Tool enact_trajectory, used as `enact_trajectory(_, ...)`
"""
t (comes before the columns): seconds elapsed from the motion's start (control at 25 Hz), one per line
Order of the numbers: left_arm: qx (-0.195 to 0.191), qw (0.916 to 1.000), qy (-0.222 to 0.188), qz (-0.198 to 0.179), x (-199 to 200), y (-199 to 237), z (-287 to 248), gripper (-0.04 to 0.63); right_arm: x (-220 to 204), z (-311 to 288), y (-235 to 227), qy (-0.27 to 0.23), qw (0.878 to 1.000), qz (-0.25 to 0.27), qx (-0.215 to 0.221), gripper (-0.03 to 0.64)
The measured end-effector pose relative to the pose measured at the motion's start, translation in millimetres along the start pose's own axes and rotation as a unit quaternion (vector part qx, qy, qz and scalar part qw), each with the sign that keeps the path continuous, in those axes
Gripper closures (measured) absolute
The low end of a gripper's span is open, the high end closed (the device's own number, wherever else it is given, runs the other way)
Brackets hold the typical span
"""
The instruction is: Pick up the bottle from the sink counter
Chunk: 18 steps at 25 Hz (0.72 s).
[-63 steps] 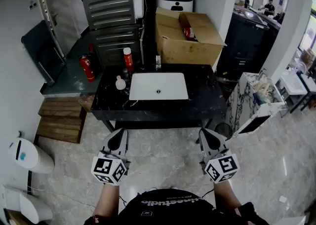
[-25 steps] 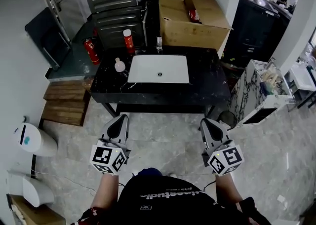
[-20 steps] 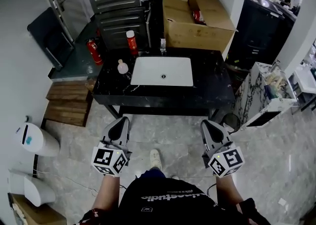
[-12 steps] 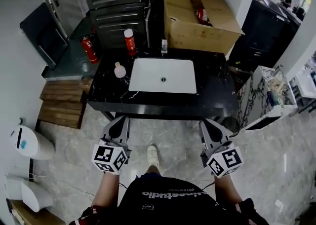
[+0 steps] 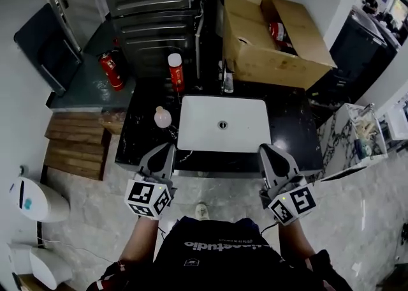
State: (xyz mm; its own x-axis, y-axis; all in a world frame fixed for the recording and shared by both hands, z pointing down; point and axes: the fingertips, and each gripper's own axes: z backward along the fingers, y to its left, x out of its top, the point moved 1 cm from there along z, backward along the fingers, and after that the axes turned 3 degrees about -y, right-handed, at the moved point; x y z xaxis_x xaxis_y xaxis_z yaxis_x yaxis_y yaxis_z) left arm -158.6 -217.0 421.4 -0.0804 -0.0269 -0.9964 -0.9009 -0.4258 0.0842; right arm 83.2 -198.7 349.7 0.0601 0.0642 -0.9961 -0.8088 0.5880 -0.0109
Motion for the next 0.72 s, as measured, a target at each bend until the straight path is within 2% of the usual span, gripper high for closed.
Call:
enact_trajectory(0.36,0.025,0.9996,0.009,0.012,-10.2,40.7,-41.2,0.581,-9.4,-53.6,-16.1,0.021,1.000,-0.004,0.016,0.578)
enact_trajectory(0.68,0.066,0.9971,0.035,-0.006,-41.1,64.0,-63.8,0.576,-36.4,-94.3,-5.5,0.032,0.996,-0.025,0.081,0.578)
enact_trajectory(0.72,0.071,0.9966,0.042,-0.008,-46.8,67.3,-65.4,0.554,-42.6,-99.3,-0.2,0.036,0.995,-0.026,0.090,0.578)
